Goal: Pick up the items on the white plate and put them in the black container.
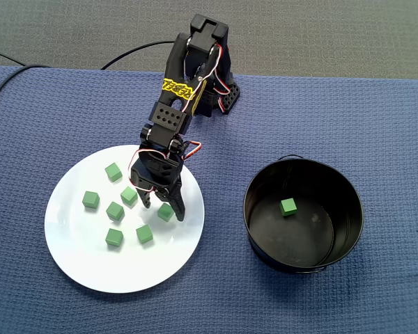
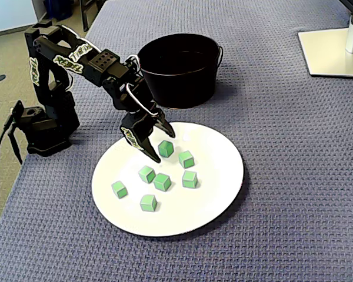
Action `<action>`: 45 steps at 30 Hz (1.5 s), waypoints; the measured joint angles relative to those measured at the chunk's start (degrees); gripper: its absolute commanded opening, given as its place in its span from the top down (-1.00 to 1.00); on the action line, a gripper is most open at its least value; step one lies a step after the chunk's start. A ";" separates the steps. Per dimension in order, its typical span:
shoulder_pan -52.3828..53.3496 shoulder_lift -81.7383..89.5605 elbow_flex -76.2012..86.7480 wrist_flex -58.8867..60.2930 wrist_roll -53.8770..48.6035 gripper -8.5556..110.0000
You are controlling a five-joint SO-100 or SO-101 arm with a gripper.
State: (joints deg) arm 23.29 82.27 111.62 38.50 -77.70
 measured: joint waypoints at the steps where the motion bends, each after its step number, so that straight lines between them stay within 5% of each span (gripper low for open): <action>1: 0.00 0.00 0.00 -0.18 0.00 0.41; 19: -0.18 -0.26 2.11 -2.46 -1.05 0.86; 31: -0.26 2.37 3.25 -2.46 1.14 0.86; 45: -11.95 31.82 -25.40 30.41 47.02 0.86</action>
State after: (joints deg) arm 11.34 114.08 86.22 68.91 -30.67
